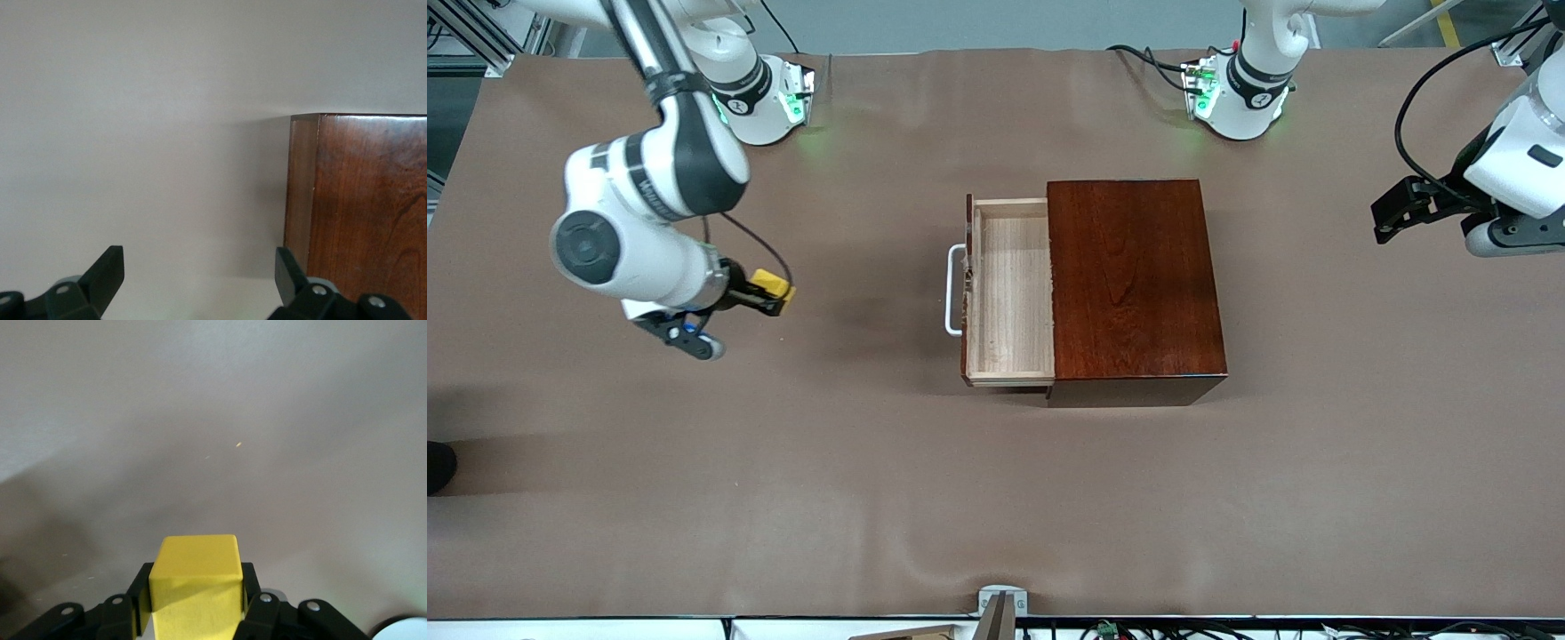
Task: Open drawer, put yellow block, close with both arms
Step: 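Lift the yellow cube and carry it over the open drawer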
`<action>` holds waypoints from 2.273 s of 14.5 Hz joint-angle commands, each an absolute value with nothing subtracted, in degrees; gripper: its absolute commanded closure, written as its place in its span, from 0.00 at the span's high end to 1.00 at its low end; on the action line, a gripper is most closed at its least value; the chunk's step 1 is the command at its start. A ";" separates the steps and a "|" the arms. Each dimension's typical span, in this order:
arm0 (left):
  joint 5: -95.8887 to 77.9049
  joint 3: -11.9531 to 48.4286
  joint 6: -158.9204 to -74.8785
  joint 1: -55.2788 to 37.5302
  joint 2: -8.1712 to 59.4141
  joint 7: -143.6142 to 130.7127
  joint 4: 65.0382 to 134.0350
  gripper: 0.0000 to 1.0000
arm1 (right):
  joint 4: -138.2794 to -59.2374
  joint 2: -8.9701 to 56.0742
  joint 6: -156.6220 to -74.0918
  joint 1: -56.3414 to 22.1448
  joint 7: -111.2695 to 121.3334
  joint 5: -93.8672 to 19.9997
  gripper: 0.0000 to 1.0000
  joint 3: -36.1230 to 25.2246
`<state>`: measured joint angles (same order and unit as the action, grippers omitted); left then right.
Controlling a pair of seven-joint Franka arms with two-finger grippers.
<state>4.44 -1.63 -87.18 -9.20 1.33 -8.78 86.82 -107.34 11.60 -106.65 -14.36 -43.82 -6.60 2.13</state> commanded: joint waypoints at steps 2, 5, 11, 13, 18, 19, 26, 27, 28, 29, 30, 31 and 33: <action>3.43 -1.85 -87.89 -9.14 0.88 -7.03 88.15 1.00 | -105.39 11.16 -105.73 -19.41 -55.34 -7.29 0.06 1.58; 3.43 -1.85 -87.89 -9.05 0.79 -7.03 88.24 1.00 | -102.84 11.60 -105.82 -22.84 -64.66 -7.38 0.06 1.58; 3.43 -1.85 -87.80 -8.96 0.35 -7.03 88.42 1.00 | -97.13 14.41 -106.43 -30.31 -83.03 -8.00 0.06 1.49; 3.43 -1.85 -87.63 -8.96 0.26 -7.03 88.42 1.00 | -96.59 14.85 -107.31 -31.64 -87.08 -8.17 0.06 1.49; 3.43 -1.85 -87.63 -8.88 0.26 -7.03 88.42 1.00 | -95.37 16.26 -110.57 -34.89 -99.03 -10.20 0.06 1.49; 3.43 -1.85 -87.63 -8.88 0.35 -7.03 88.42 1.00 | -94.75 16.69 -110.74 -35.68 -100.97 -10.20 0.06 1.49; 3.43 -1.85 -87.63 -8.88 0.35 -7.03 88.68 1.00 | -90.97 20.91 -112.41 -40.77 -113.98 -9.75 0.06 1.41; 3.43 -1.85 -87.63 -8.88 0.35 -7.03 88.68 1.00 | -90.88 21.35 -112.59 -41.39 -115.82 -9.58 0.06 1.41; 3.43 -1.85 -87.63 -8.88 0.35 -7.03 88.77 1.00 | -90.88 21.62 -112.94 -42.01 -116.80 -9.67 0.06 1.41; 3.43 -1.85 -87.63 -8.88 0.35 -7.03 88.86 1.00 | -90.88 21.88 -113.90 -42.62 -118.29 -9.67 0.06 1.41; 3.43 -1.85 -87.63 -8.88 0.35 -7.03 88.86 1.00 | -90.88 22.06 -115.12 -42.89 -120.13 -9.49 0.06 1.41; 3.43 -1.85 -87.63 -8.88 0.35 -7.03 88.86 1.00 | -90.88 22.58 -116.53 -42.98 -121.28 -9.67 0.06 1.41; 3.43 -1.85 -87.63 -8.88 0.35 -7.03 88.86 1.00 | -90.88 23.64 -117.95 -43.59 -122.95 -9.41 0.06 1.41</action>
